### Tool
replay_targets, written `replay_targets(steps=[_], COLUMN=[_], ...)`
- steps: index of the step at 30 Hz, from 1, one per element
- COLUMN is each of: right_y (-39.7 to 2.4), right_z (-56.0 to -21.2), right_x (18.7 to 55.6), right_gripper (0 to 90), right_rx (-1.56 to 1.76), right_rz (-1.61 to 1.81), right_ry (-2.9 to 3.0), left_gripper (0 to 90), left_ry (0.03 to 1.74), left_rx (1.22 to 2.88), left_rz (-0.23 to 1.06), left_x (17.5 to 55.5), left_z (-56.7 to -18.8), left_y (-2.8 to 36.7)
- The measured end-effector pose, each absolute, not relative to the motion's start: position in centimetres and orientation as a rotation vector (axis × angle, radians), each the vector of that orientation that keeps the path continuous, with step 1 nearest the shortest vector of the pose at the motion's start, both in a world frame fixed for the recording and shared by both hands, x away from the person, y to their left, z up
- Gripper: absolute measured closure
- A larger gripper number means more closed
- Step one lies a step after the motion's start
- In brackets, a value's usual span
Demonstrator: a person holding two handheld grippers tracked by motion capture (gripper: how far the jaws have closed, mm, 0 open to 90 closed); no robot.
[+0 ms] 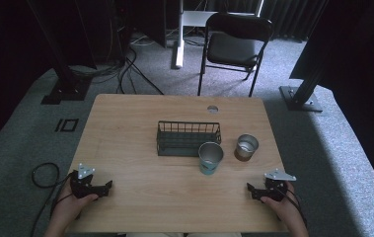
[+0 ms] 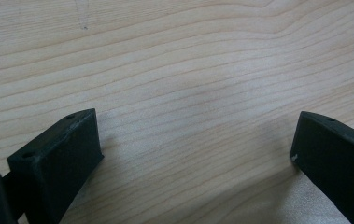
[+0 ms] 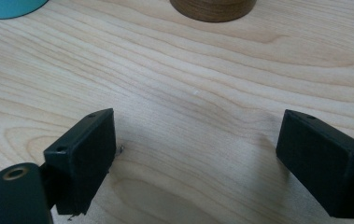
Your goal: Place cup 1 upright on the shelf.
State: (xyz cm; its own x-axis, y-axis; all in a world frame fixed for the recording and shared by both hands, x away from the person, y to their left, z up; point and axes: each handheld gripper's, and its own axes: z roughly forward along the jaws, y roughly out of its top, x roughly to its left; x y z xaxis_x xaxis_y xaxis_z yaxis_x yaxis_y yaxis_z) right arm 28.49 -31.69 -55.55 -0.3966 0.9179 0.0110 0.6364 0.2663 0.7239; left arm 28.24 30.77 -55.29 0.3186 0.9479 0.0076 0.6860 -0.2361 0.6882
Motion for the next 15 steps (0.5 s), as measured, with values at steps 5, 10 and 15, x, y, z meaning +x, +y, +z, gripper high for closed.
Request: replay_targets(steps=[5,10,15], right_y=[-31.69,-31.69,-31.69], right_z=[-55.55,-55.54,-55.55], right_x=[28.49,28.49,28.50], right_gripper=[11.7,11.7,11.6], right_rx=[1.407,1.408,1.407], right_rz=[0.922,0.922,0.922], right_ry=[2.130,2.130,2.130], left_gripper=[2.4,2.4,2.4], left_ry=[1.436,1.414,1.372], left_rx=[2.007,2.017,2.052], left_rz=[0.583,0.574,0.556], left_x=[28.15,27.65,27.39], left_z=[-55.28,-55.29,-55.20], left_y=[30.85,31.31,31.57])
